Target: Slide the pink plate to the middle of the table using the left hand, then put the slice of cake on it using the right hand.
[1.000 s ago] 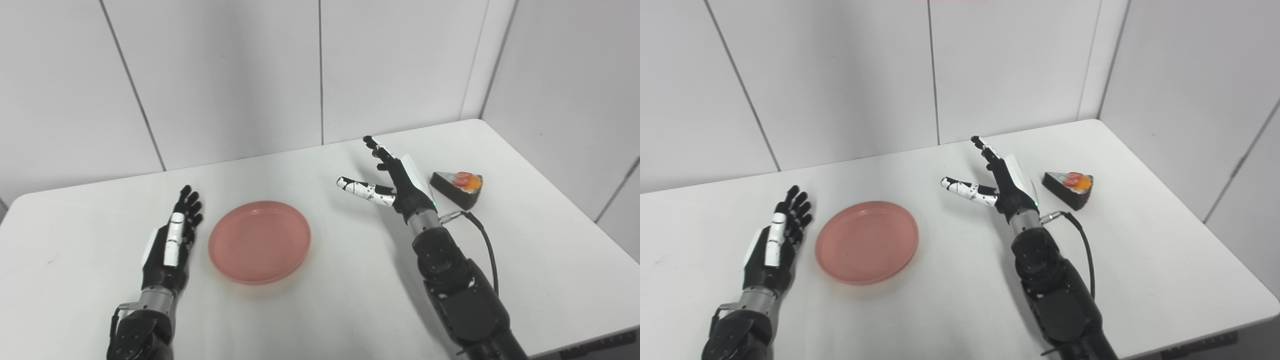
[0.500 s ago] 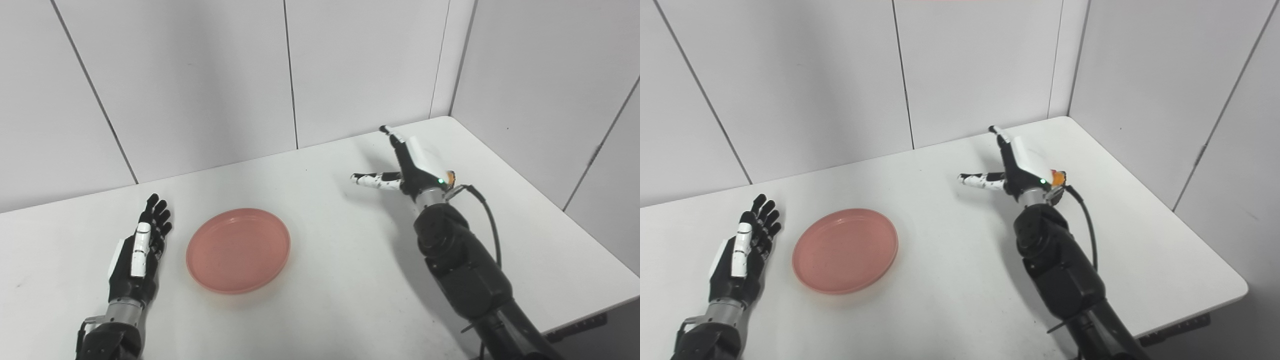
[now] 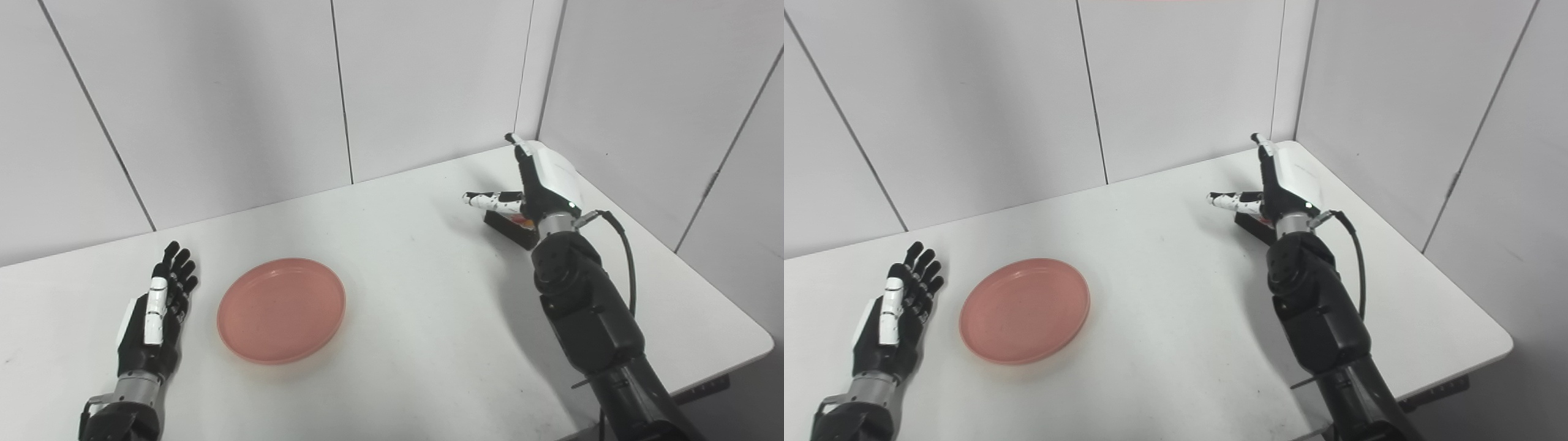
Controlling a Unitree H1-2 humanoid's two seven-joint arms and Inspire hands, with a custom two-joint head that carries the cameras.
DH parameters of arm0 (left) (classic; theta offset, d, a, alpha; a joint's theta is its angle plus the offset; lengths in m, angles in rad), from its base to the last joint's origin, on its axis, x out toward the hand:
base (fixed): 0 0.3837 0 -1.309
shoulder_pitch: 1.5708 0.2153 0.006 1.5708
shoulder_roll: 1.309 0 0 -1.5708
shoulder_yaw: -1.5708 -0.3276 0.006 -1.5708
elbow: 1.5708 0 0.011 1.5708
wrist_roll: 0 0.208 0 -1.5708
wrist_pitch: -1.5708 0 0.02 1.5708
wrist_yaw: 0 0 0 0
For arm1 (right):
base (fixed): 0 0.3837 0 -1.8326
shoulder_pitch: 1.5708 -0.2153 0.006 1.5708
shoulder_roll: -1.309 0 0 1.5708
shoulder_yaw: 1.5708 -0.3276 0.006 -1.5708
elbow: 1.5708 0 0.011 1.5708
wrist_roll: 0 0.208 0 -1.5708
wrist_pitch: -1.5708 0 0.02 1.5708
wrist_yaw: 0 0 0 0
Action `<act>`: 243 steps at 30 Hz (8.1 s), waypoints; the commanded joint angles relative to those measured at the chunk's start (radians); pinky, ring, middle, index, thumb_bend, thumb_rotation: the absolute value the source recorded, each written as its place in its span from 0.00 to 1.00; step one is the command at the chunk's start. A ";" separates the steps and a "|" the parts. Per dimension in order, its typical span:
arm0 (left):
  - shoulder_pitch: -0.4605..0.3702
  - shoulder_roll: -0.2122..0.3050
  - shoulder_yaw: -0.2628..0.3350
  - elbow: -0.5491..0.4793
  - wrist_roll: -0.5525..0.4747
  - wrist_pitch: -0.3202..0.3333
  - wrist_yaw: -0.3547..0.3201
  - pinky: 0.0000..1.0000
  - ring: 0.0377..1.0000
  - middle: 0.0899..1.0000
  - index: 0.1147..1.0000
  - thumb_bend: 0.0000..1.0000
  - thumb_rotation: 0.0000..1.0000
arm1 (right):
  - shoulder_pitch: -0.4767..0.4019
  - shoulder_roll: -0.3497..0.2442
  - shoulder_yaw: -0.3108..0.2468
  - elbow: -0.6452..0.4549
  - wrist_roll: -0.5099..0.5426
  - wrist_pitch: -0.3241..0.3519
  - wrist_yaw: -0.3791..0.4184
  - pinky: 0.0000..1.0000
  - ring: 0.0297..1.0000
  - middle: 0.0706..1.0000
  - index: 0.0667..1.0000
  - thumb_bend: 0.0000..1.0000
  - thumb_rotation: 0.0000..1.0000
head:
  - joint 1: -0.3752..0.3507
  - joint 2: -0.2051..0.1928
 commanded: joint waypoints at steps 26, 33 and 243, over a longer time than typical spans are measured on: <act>0.054 0.007 -0.006 -0.019 0.024 -0.027 -0.007 1.00 1.00 1.00 1.00 0.56 1.00 | -0.036 -0.011 -0.065 0.149 -0.171 -0.001 0.137 0.71 0.84 0.85 0.86 0.82 0.41 | 0.010 0.019; 0.059 0.003 -0.010 -0.040 0.029 -0.019 -0.005 1.00 1.00 1.00 1.00 0.56 1.00 | -0.033 -0.013 -0.043 0.216 -0.081 -0.013 0.039 0.68 0.81 0.83 0.83 0.77 0.32 | 0.015 0.022; 0.117 -0.164 -0.101 -0.241 0.197 0.110 0.236 1.00 1.00 1.00 1.00 0.54 1.00 | 0.205 0.345 0.058 -0.068 0.858 -0.298 0.012 1.00 1.00 1.00 1.00 0.58 0.92 | 0.581 0.110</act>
